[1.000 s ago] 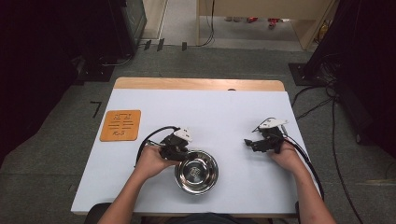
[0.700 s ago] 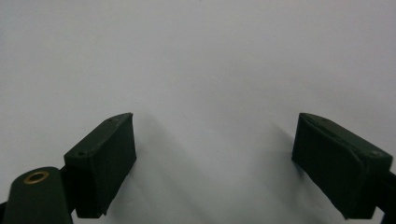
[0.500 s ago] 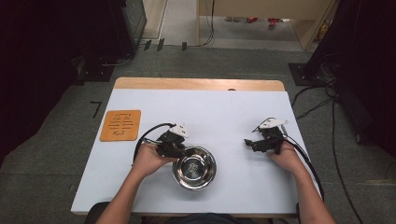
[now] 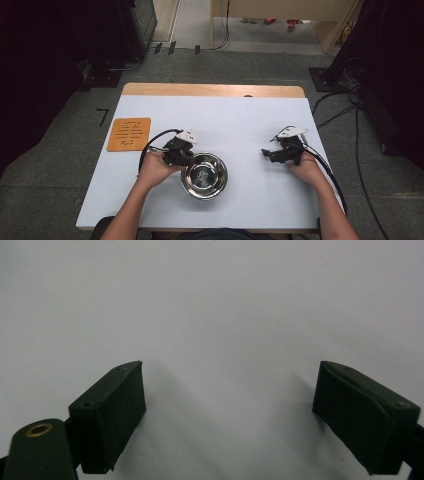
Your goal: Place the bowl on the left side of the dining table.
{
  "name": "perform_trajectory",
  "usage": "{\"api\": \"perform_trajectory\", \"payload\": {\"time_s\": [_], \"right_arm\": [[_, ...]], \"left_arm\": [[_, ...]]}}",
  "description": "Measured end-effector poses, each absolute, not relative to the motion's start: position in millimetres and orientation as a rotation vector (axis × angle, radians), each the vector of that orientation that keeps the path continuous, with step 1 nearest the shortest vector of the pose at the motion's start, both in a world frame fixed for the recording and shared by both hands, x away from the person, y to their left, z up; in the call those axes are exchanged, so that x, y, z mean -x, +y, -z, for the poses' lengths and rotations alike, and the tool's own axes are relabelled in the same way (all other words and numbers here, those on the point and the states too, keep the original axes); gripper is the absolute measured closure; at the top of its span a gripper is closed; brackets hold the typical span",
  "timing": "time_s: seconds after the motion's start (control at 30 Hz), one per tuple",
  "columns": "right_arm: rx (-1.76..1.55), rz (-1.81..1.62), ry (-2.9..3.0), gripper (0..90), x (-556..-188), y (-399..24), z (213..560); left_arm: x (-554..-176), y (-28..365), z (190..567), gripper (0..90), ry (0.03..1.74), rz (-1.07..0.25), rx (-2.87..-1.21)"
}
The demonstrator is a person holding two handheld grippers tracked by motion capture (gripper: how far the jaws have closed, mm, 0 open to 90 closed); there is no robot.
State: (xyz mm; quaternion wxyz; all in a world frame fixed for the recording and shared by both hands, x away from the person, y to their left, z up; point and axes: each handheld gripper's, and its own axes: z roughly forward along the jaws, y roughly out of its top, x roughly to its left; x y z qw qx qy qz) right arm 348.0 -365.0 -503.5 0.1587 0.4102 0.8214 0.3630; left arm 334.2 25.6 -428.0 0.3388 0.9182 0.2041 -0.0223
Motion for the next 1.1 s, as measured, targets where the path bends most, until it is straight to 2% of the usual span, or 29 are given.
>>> {"api": "perform_trajectory", "payload": {"time_s": [1.1], "right_arm": [[-1.172, -1.038, 2.349, 13.0, -348.0, -365.0, 503.5]], "left_arm": [[-349.2, 50.4, 427.4, 86.8, 0.644, 0.038, -2.345]]}}
